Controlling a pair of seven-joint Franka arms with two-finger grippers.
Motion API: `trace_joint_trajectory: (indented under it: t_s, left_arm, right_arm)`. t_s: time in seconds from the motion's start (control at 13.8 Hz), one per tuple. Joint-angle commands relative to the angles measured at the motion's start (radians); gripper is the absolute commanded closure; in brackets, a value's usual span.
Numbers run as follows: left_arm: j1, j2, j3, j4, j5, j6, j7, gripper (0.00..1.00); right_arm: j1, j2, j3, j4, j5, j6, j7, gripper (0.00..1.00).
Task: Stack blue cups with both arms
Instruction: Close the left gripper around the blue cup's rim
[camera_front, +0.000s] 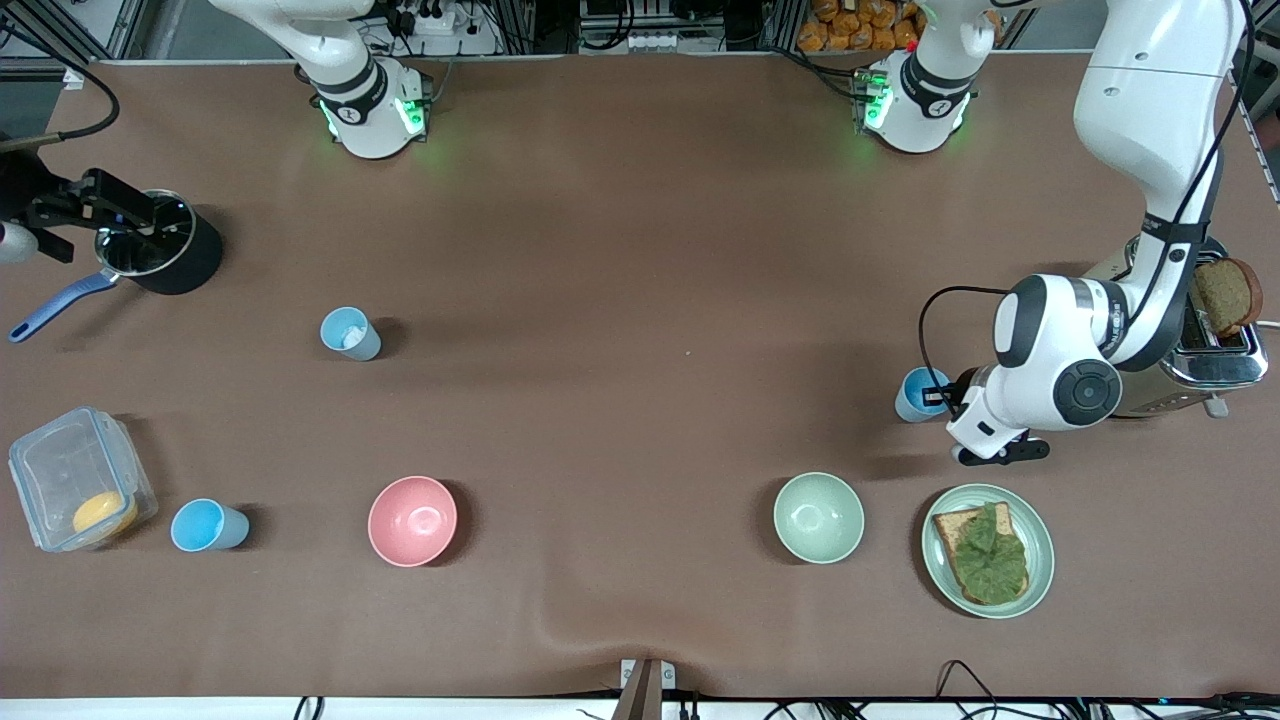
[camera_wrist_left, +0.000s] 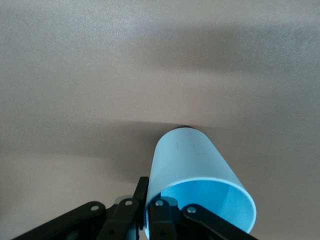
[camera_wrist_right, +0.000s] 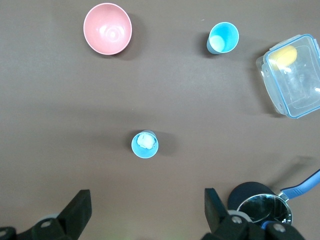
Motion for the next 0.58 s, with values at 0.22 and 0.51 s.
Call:
trace_joint_trajectory:
  t_s: [0.22, 0.51]
  left_arm:
    - [0.003, -0.070, 0.001, 0.008, -0.006, -0.010, 0.010, 1.00]
    - [-0.002, -0.100, -0.002, 0.044, -0.004, -0.019, 0.021, 1.00]
  right_arm:
    - [-0.027, -0.002, 0.014, 0.002, -0.002, -0.004, 0.004, 0.00]
    - [-0.027, -0.002, 0.016, 0.003, -0.002, -0.004, 0.000, 0.00]
